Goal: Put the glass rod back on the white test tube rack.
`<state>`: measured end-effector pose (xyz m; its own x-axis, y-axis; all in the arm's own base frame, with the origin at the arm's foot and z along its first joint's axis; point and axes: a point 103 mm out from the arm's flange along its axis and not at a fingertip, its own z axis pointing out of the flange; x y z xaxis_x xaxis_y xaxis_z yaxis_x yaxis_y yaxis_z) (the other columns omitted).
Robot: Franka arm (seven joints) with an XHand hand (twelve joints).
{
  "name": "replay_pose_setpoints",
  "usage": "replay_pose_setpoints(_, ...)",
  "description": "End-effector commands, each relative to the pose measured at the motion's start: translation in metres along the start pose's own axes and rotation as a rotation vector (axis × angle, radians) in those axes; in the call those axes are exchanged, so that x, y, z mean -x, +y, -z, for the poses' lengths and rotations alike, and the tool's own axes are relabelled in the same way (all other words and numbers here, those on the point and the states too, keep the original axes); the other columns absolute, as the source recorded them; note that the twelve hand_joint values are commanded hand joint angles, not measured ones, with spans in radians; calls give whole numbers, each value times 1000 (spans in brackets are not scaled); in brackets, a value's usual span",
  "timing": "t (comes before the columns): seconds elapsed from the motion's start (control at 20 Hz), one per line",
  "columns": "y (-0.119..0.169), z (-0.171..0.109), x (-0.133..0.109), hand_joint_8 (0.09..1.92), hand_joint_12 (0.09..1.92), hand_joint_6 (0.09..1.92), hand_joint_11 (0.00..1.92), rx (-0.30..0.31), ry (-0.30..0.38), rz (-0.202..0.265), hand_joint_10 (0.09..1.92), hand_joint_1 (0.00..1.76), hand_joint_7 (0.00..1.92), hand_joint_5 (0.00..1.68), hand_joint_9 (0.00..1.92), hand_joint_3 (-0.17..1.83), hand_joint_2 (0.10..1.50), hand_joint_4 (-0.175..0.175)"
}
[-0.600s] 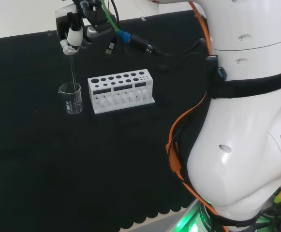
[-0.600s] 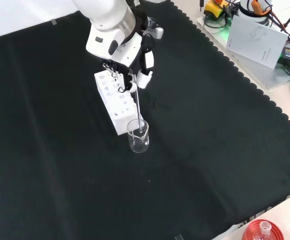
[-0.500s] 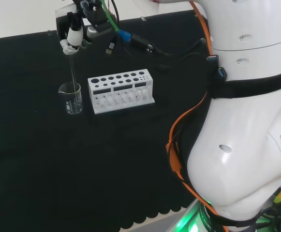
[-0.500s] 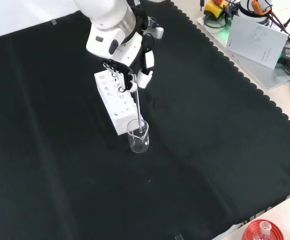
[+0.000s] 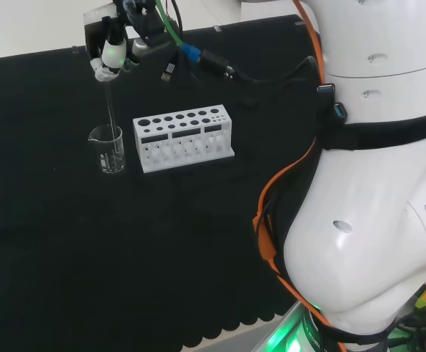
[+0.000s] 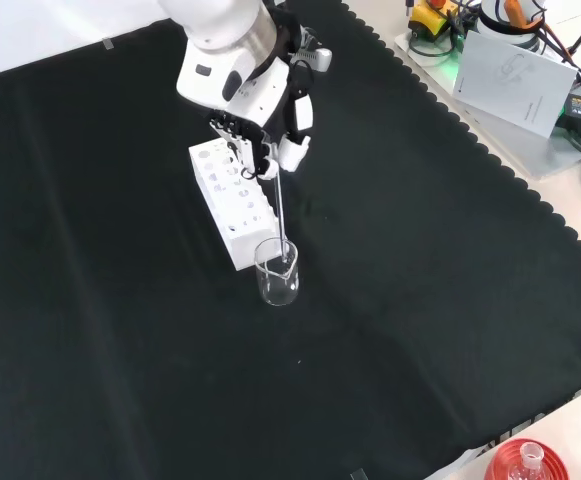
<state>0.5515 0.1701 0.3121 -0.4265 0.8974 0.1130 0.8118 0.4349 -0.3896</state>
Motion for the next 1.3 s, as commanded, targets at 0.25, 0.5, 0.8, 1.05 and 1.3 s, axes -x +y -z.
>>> replay_pose_setpoints(0.25, -18, 21, -6, 459, 774, 925, 1556, 35, 3, -10, 89, 1173, 1473, 1117, 1725, 651, 733, -175)
replay_pose_setpoints(0.5, -27, 38, -9, 459, 775, 925, 1556, 66, 7, -19, 87, 1173, 1473, 1116, 1725, 650, 734, -175)
replay_pose_setpoints(0.8, -36, 51, -4, 459, 775, 925, 1555, 86, 12, -35, 87, 1173, 1474, 1116, 1726, 649, 734, -175)
replay_pose_setpoints(1.05, -46, 61, 10, 458, 776, 926, 1555, 102, 16, -59, 87, 1173, 1474, 1116, 1726, 648, 735, -175)
replay_pose_setpoints(1.3, -54, 66, 27, 458, 776, 926, 1554, 109, 11, -88, 87, 1173, 1474, 1115, 1727, 648, 735, -175)
